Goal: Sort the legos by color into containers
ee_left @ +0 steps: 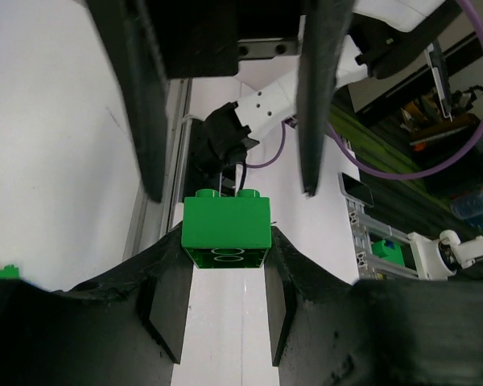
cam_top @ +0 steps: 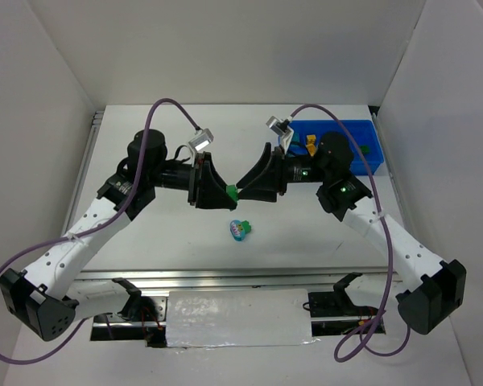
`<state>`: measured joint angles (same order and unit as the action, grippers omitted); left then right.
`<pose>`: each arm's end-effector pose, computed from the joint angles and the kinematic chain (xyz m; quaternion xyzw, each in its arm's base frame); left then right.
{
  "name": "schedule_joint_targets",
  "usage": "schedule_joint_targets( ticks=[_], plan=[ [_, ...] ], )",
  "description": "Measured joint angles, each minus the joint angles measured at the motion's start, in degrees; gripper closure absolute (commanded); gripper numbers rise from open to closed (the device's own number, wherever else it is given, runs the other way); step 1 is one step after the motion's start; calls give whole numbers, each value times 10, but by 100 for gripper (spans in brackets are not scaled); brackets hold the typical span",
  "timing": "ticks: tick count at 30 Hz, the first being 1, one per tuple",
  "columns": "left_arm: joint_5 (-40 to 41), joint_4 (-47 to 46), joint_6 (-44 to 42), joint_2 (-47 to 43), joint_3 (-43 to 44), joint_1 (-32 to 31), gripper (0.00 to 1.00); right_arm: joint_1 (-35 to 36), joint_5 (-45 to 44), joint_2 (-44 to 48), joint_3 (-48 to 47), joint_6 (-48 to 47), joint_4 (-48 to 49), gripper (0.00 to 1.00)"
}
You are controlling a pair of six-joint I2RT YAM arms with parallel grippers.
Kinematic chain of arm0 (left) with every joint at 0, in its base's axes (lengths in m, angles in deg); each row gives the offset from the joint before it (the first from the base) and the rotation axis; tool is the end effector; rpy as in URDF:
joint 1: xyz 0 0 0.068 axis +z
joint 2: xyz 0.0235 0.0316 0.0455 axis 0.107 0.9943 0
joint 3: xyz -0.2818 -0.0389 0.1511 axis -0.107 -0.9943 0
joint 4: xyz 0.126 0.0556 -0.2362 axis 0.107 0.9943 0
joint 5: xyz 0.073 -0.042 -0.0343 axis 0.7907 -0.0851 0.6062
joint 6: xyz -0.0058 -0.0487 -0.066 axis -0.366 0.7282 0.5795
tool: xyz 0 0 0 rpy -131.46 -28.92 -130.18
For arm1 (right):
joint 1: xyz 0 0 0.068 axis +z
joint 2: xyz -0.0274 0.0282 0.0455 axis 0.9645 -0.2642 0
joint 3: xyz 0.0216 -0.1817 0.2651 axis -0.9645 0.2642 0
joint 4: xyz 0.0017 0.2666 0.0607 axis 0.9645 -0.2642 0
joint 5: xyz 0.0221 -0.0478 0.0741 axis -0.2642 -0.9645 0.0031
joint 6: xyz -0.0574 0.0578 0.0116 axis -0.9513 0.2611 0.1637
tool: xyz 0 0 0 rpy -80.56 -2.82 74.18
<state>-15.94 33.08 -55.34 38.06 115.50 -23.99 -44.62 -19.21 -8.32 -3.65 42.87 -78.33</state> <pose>0.1955 -0.1847 0.4518 0.3286 0.6551 -0.6058 0.3097 0.1934 0.1844 0.4527 -0.3317 0.6013 0.6460 0.3332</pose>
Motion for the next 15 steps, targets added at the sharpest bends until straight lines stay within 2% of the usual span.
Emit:
schedule_joint_targets(
  ticks=[4,13,15],
  plan=[
    [-19,-15,8,2,0,0,100,8,-21,0,5,0,-4,33],
    [-23,-18,11,2,0,0,100,33,-31,-2,6,19,29,45],
    [-23,-17,11,2,0,0,100,36,-32,-5,6,19,32,50]
  ],
)
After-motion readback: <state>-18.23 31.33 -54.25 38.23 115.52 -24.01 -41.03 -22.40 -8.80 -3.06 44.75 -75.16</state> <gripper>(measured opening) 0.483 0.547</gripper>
